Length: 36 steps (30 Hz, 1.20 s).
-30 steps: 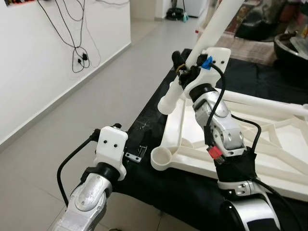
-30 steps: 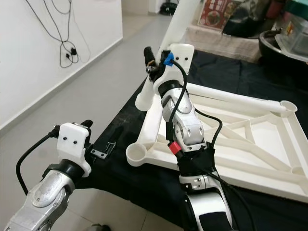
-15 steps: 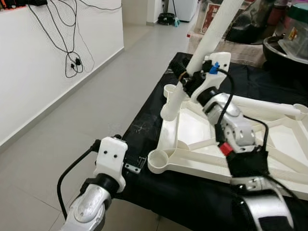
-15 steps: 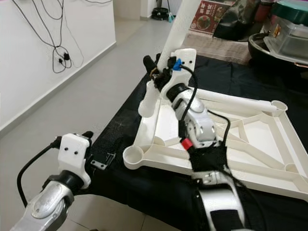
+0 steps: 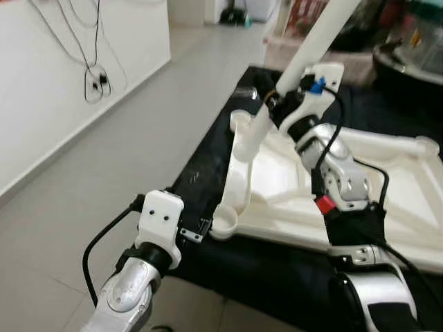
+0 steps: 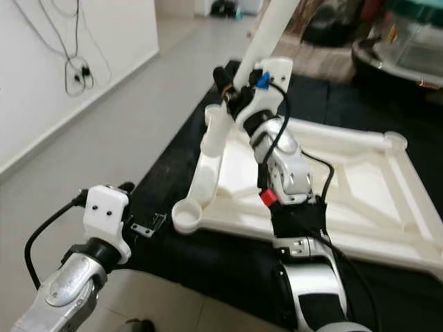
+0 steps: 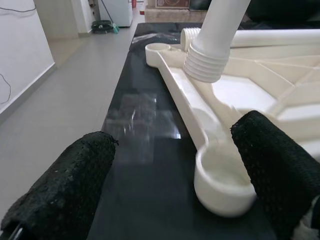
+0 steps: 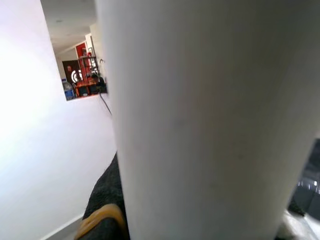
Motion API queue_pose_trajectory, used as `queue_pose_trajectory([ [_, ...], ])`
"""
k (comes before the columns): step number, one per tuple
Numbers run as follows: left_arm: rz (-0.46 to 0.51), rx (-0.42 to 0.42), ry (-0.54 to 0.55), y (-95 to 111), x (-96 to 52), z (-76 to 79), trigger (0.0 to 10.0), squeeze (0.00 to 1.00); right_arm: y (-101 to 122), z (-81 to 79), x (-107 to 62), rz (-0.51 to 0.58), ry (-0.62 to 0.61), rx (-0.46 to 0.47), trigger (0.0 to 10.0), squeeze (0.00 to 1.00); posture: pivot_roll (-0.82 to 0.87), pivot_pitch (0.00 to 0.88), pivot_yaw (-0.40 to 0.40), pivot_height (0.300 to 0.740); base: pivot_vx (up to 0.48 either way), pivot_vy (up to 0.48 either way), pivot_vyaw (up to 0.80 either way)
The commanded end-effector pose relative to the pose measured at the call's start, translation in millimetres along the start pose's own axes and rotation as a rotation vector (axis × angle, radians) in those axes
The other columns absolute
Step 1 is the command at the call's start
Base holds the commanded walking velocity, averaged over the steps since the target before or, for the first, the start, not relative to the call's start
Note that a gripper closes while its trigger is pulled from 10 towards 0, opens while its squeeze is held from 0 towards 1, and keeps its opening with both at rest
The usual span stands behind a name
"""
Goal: Building children table
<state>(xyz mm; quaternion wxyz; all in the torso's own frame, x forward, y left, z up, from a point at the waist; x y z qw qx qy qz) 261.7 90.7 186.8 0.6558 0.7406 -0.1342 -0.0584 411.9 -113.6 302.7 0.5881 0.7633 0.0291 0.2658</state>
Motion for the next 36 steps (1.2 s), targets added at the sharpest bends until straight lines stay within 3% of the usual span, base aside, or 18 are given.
queue_pose_trajectory([
  [1, -0.022, 0.006, 0.002, -6, -0.4, 0.4, 10.0, 0.0, 2, -8.0, -0.1, 0.013, 0.024, -0.002, 10.0, 0.0, 0.12, 0.073, -0.054, 0.74, -0.307, 0.0, 0.0],
  [13, 0.001, 0.02, 0.038, 0, 3.5, -7.9, 10.0, 0.0, 3, -12.2, -0.7, 0.035, 0.01, -0.03, 10.0, 0.0, 0.11, 0.063, -0.055, 0.74, -0.023, 0.0, 0.0],
  [17, 0.04, 0.044, 0.072, 13, 8.5, -16.5, 10.0, 0.0, 3, -11.5, -1.1, 0.038, -0.011, -0.044, 10.0, 0.0, 0.11, 0.06, -0.056, 0.74, 0.0, 0.0, 0.0],
  [23, 0.104, 0.064, 0.148, 31, 15.9, -34.2, 10.0, 0.0, 2, -15.7, -3.8, 0.042, -0.016, -0.055, 10.0, 0.0, 0.11, 0.056, -0.055, 0.74, 0.0, 0.0, -0.8],
  [30, 0.149, 0.081, 0.197, 46, 22.7, -44.2, 10.0, 0.0, -3, -23.3, -6.4, 0.035, -0.006, -0.066, 10.0, 0.0, 0.11, 0.06, -0.052, 0.74, 0.0, 0.0, -0.8],
  [36, 0.185, 0.101, 0.242, 58, 27.0, -52.7, 10.0, 0.0, -7, -31.2, -8.7, 0.028, 0.017, -0.065, 10.0, 0.0, 0.11, 0.063, -0.06, 0.74, 0.0, 0.0, 0.0],
])
Point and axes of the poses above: a point about 5 cm out from each wrist's last joint towards the gripper, its own x axis pointing out of the wrist towards the gripper, its own y axis along the axis of the wrist's last joint, z = x × y, the point moved 5 cm from there along x, pointing out of the wrist towards the gripper, and after that the axes turned 4 degrees about x, right-handed, at the moved point
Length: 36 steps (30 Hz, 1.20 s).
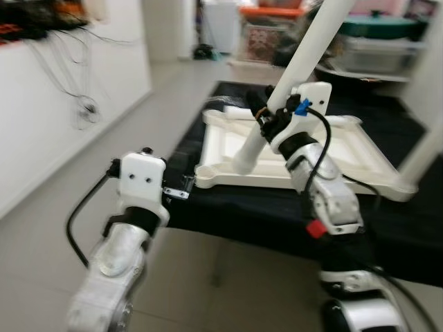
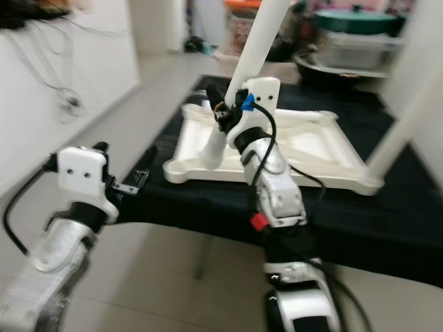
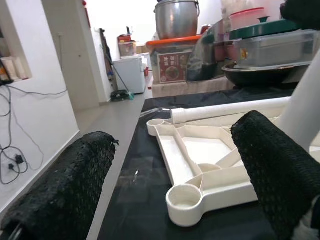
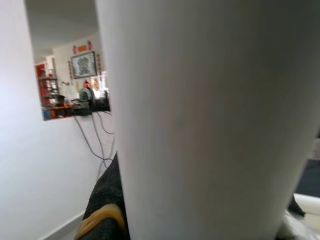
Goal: Building children table
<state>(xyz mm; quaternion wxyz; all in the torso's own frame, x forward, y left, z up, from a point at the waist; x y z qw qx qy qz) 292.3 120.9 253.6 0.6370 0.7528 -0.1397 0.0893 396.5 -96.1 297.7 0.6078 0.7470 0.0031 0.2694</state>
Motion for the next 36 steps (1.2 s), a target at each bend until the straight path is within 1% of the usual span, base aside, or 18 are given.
queue_pose_trajectory([
  [1, -0.012, 0.02, 0.031, -2, 1.3, -6.7, 10.0, 0.0, -1, -9.9, -0.1, -0.003, 0.034, -0.001, 10.0, 0.0, 0.11, 0.063, -0.06, 0.74, 0.0, 0.0, 0.0],
  [4, 0.003, 0.026, 0.039, 2, 3.1, -8.5, 10.0, 0.0, -2, -11.4, -1.0, -0.008, 0.04, 0.004, 10.0, 0.0, 0.11, 0.065, -0.057, 0.74, 0.0, 0.0, 0.0],
  [5, 0.019, 0.036, 0.046, 6, 5.3, -10.4, 10.0, 0.0, -3, -12.1, -1.5, -0.011, 0.042, 0.015, 10.0, 0.0, 0.11, 0.067, -0.062, 0.74, 0.0, 0.0, 0.0],
  [7, 0.022, 0.038, 0.047, 7, 5.9, -10.7, 10.0, 0.0, -4, -12.2, -1.6, -0.011, 0.041, 0.017, 10.0, 0.0, 0.11, 0.067, -0.062, 0.74, 0.0, 0.0, 0.0],
  [9, 0.036, 0.056, 0.054, 11, 8.1, -13.0, 10.0, 0.0, -2, -13.2, -1.2, -0.004, 0.045, 0.03, 10.0, 0.0, 0.11, 0.067, -0.061, 0.74, 0.0, 0.0, 0.0],
  [13, 0.046, 0.066, 0.064, 15, 10.2, -15.5, 10.0, 0.0, 1, -15.7, 0.1, 0.008, 0.055, 0.039, 10.0, 0.0, 0.11, 0.07, -0.06, 0.74, 0.0, 0.0, 0.0],
  [24, 0.052, 0.073, 0.058, 16, 10.5, -12.9, 10.0, 0.0, 5, -18.2, 2.5, 0.022, 0.059, 0.039, 10.0, 0.0, 0.11, 0.069, -0.062, 0.74, 0.0, 0.0, 0.0],
  [25, 0.046, 0.064, 0.062, 15, 10.3, -13.3, 10.0, 0.0, 5, -18.4, 2.5, 0.023, 0.06, 0.038, 10.0, 0.0, 0.11, 0.069, -0.064, 0.74, 0.244, 0.0, 0.0],
  [30, 0.047, 0.073, 0.057, 14, 9.9, -13.1, 10.0, 0.0, 5, -18.6, 2.0, 0.024, 0.061, 0.038, 10.0, 0.0, 0.11, 0.07, -0.063, 0.74, 0.253, 0.0, 0.0],
  [32, 0.05, 0.086, 0.041, 14, 9.2, -9.9, 10.0, 0.0, 5, -18.5, 1.3, 0.022, 0.061, 0.03, 10.0, 0.0, 0.11, 0.071, -0.062, 0.74, 0.292, 0.0, 0.0],
  [36, 0.049, 0.092, 0.035, 13, 8.9, -8.7, 10.0, 0.0, 5, -18.6, 1.1, 0.022, 0.062, 0.028, 10.0, 0.0, 0.11, 0.071, -0.06, 0.74, 0.296, 0.0, 0.0],
])
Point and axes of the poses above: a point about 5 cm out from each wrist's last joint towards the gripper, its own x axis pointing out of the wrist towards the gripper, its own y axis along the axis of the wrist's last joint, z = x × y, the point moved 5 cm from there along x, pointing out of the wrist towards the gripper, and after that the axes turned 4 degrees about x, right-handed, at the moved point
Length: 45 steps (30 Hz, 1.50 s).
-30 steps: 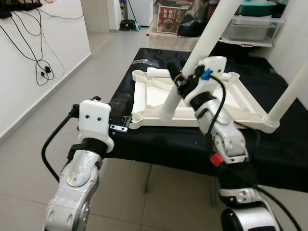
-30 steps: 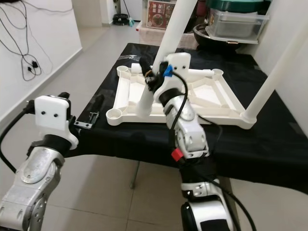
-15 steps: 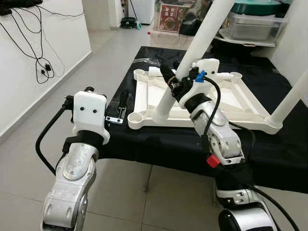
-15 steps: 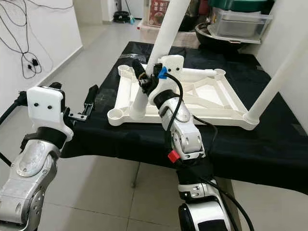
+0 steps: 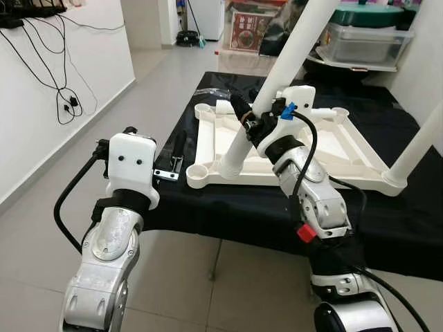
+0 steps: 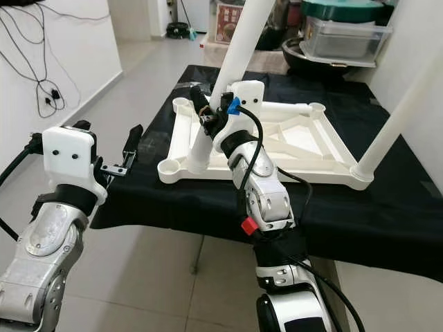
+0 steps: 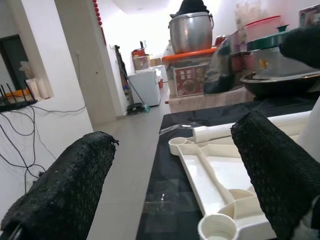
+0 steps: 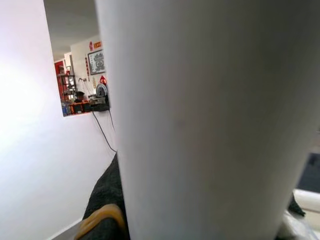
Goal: Building children table
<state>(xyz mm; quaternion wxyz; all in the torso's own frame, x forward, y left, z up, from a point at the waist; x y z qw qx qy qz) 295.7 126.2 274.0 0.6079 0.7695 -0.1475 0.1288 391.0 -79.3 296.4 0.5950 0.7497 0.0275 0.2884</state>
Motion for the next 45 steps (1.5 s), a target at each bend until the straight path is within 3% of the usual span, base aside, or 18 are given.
queue_pose_trajectory([
  [1, -0.012, 0.022, -0.015, -4, -0.8, 2.1, 10.0, 0.0, 8, -1.5, 0.4, 0.027, 0.006, -0.009, 10.0, 0.0, 0.11, 0.07, -0.062, 0.74, 0.315, 0.0, 0.0],
  [15, -0.021, 0.014, -0.01, -6, -1.0, 1.1, 10.0, 0.0, 12, 0.9, 1.5, 0.039, -0.003, -0.003, 10.0, 0.0, 0.11, 0.071, -0.061, 0.74, 0.31, 0.0, 0.0],
  [25, -0.052, -0.026, 0.031, -11, -1.3, -4.5, 10.0, 0.0, 19, 7.1, 4.8, 0.052, 0.005, 0.02, 10.0, 0.0, 0.11, 0.063, -0.061, 0.74, 0.0, 0.0, 0.0],
  [36, -0.062, -0.047, 0.007, -13, -6.7, 5.1, 10.0, 0.0, 32, 20.8, 23.9, 0.05, 0.049, -0.074, 10.0, 0.0, 0.11, 0.065, -0.069, 0.74, 0.0, 0.0, 0.29],
  [45, -0.076, -0.056, 0.0, -14, -10.9, 9.6, 10.0, 0.0, 30, 24.8, 36.6, 0.004, 0.059, -0.083, 10.0, 0.0, 0.11, 0.079, -0.078, 0.74, 0.0, 0.0, 0.35],
])
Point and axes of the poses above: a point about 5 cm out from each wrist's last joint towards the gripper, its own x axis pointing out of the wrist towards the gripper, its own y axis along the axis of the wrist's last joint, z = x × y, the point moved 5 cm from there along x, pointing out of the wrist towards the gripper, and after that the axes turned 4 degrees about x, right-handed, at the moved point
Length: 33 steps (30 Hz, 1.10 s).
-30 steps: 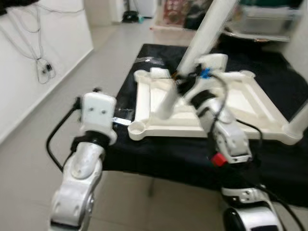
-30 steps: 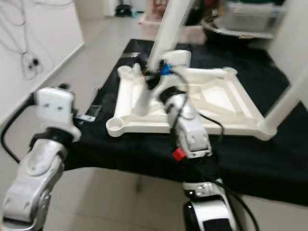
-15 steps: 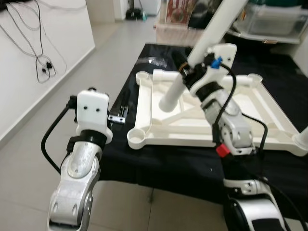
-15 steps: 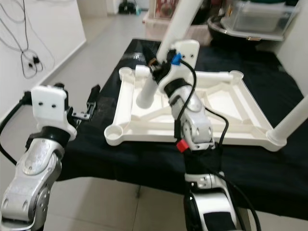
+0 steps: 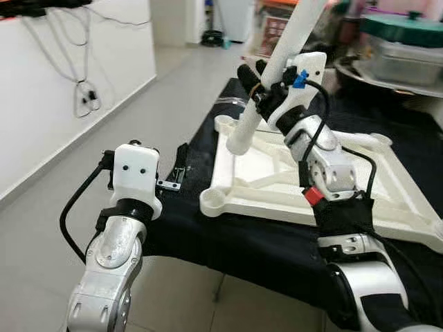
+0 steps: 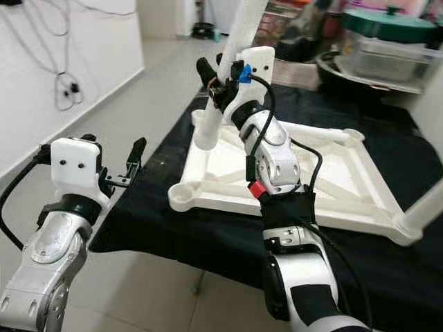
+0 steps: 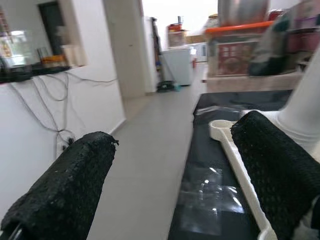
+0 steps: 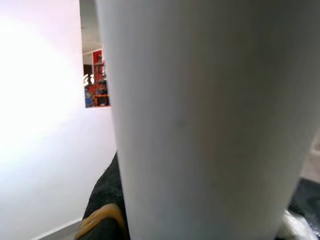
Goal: Building children table
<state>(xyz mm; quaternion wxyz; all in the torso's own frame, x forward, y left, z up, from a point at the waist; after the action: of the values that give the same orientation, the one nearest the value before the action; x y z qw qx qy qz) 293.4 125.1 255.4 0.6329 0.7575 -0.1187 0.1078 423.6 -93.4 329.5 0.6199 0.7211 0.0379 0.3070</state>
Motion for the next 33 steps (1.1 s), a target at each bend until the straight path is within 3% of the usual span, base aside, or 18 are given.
queue_pose_trajectory([
  [1, -0.01, -0.012, -0.018, 0, -3.5, 5.9, 10.0, 0.0, 1, 3.2, 5.2, -0.018, 0.025, 0.013, 10.0, 0.0, 0.11, 0.089, -0.077, 0.74, 0.0, 0.0, 0.0],
  [4, -0.018, -0.015, -0.027, -1, -6.2, 8.9, 10.0, 0.0, -9, -1.0, 9.2, -0.084, 0.11, 0.076, 10.0, 0.0, 0.12, 0.097, -0.081, 0.74, 0.0, 0.0, 0.0],
  [5, -0.024, -0.017, -0.029, -1, -8.1, 9.7, 10.0, 0.0, -15, -7.3, 10.2, -0.13, 0.189, 0.111, 10.0, 0.0, 0.12, 0.115, -0.079, 0.74, 0.0, 0.0, 0.0],
  [7, -0.024, -0.017, -0.029, -1, -8.1, 9.7, 10.0, 0.0, -15, -7.3, 10.2, -0.13, 0.189, 0.111, 10.0, 0.0, 0.12, 0.115, -0.079, 0.74, 0.0, 0.0, 0.0],
  [11, -0.051, -0.023, -0.043, -4, -16.2, 11.0, 10.0, 0.0, -25, -41.5, -0.1, -0.23, 0.55, 0.093, 10.0, 0.0, 0.13, 0.166, -0.081, 0.74, 0.0, 0.0, 0.0],
  [14, -0.06, -0.031, -0.047, -4, -19.4, 11.8, 10.0, 0.0, -30, -49.1, -4.7, -0.262, 0.633, 0.081, 10.0, 0.0, 0.13, 0.178, -0.077, 0.74, 0.0, 0.0, 0.0],
  [18, -0.066, -0.045, -0.062, -3, -22.6, 15.6, 10.0, 0.0, -31, -55.1, -6.1, -0.26, 0.69, 0.058, 10.0, 0.0, 0.14, 0.198, -0.078, 0.74, 0.0, 0.0, 0.0],
  [24, -0.089, -0.071, -0.1, 0, -31.6, 26.8, 10.0, 0.0, -21, -71.3, -0.5, -0.185, 0.802, 0.132, 10.0, 0.0, 0.17, 0.24, -0.067, 0.74, 0.0, 0.0, 0.0],
  [33, -0.097, -0.07, -0.104, 1, -33.0, 27.2, 10.0, 0.0, -17, -75.3, -2.1, -0.171, 0.861, 0.164, 10.0, 0.0, 0.17, 0.247, -0.067, 0.74, 0.0, 0.0, 0.0],
])
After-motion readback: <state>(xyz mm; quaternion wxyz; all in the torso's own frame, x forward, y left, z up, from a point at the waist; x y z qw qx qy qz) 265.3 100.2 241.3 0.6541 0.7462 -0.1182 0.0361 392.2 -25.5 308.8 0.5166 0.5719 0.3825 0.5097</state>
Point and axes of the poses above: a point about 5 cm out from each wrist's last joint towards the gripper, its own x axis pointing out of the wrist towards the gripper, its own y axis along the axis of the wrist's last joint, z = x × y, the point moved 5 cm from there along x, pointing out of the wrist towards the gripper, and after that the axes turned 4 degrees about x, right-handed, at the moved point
